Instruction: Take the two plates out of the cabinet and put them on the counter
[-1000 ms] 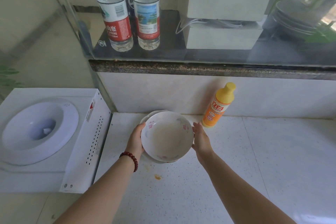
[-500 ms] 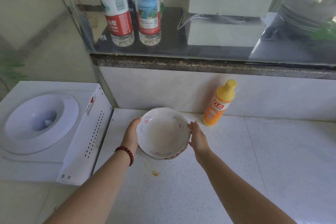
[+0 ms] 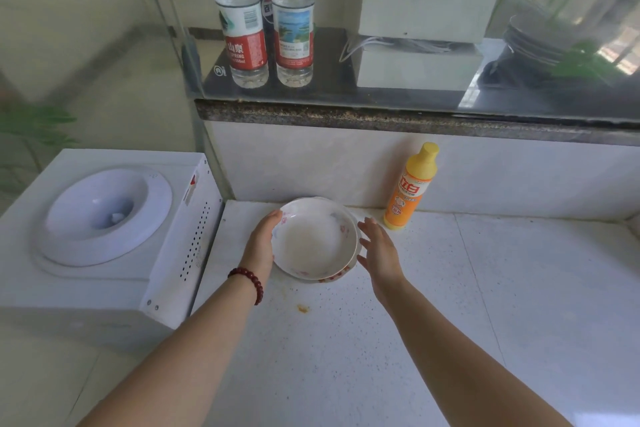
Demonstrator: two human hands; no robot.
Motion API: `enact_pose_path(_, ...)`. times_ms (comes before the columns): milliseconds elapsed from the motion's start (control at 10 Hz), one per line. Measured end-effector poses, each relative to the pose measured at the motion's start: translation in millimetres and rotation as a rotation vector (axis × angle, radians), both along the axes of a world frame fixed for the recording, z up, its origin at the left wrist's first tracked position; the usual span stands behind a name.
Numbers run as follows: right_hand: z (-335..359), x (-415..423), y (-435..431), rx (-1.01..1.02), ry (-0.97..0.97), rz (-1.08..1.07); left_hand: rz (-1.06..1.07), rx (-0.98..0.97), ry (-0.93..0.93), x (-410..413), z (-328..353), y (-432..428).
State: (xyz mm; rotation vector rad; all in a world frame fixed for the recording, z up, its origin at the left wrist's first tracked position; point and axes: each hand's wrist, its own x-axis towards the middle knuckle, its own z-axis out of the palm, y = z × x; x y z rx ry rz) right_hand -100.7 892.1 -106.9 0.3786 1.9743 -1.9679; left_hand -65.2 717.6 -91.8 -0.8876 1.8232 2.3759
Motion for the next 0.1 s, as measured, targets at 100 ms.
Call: enact_pose_path(100, 13.3, 26.3, -1.3, -0.078, 0.041, -0.043, -0.027, 0.0, 0.044, 25.6, 13.7, 2.1)
